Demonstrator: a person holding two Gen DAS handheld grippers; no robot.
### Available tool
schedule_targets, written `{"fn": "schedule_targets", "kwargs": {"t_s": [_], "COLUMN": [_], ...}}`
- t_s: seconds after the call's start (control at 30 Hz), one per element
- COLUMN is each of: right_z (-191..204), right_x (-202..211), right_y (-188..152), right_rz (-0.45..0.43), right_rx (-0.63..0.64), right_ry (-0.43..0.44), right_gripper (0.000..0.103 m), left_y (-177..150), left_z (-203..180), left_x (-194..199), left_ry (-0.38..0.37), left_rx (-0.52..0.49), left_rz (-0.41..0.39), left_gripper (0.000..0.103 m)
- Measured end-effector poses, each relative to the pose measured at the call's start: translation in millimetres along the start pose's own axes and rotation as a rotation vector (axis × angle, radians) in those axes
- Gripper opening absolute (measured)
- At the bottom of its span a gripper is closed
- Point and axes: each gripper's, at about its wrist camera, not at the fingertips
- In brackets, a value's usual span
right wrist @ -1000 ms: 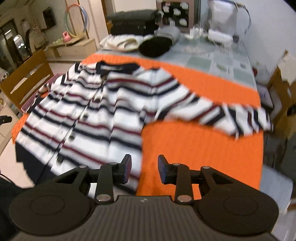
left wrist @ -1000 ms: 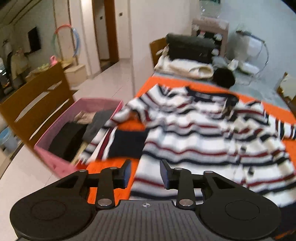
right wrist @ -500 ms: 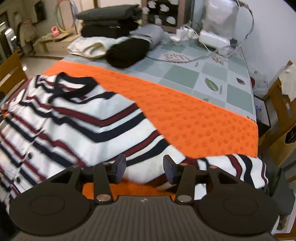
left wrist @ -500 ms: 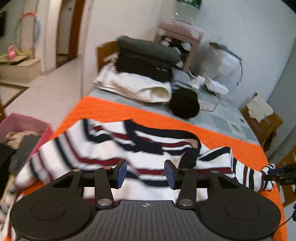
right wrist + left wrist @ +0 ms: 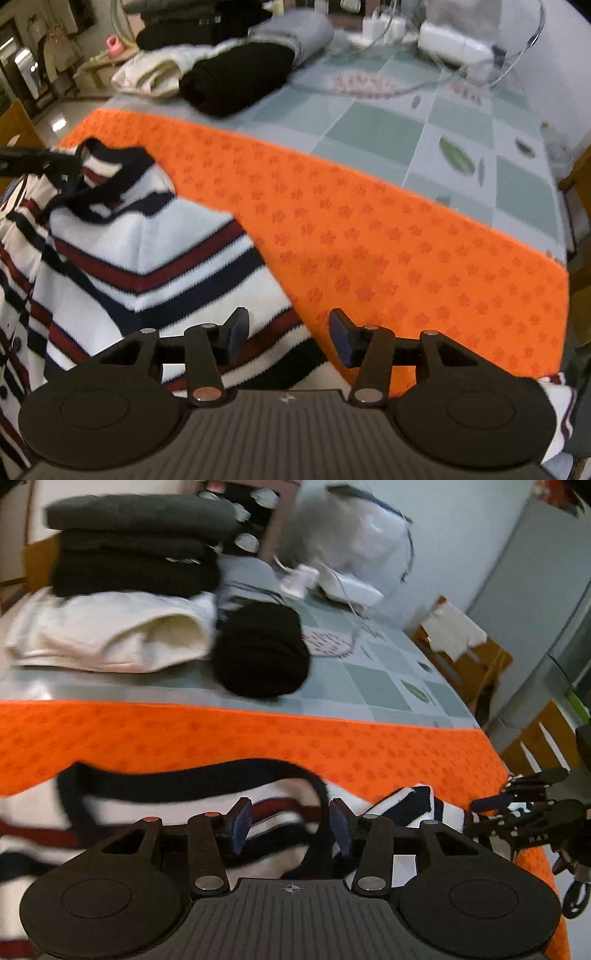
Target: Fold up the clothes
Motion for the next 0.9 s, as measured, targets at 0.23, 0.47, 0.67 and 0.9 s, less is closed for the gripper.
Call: {"fn": "schedule_targets", "kwargs": {"t_s": [0.23, 0.47, 0.67, 0.9], "right_z": [-1, -18, -51, -48], "right_x": [2, 44, 35, 24], "right_y": [-5, 7, 10, 4], "right_rz": [0.022, -0.06, -0.053, -0.031], "right_rx": [0.015, 0.018, -0.012, 0.008], "right_ry": [0.014, -0.083, -0.201, -0.232], "right_gripper": [0.005, 0.004, 0.004, 0.005], "left_y": [3, 32, 43, 47], "left_z": [-1, 3, 1, 3], "left_x": [-48, -40, -68, -88], "left_ry": [-0.042, -0.07, -0.061, -0.064], "left_rx": [-0.028, 0.023, -0.012, -0.034], "left_rz": [0.065, -0.098, -0.057, 0.023], "left_gripper": [0.021, 0.006, 0.006, 0.013]}}
Point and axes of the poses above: each gripper's, at about its wrist camera, not at the fingertips, and x roughly against the way its jaws point, z to its left, y to its top, and after that the axes turned 8 degrees about -y, right-handed
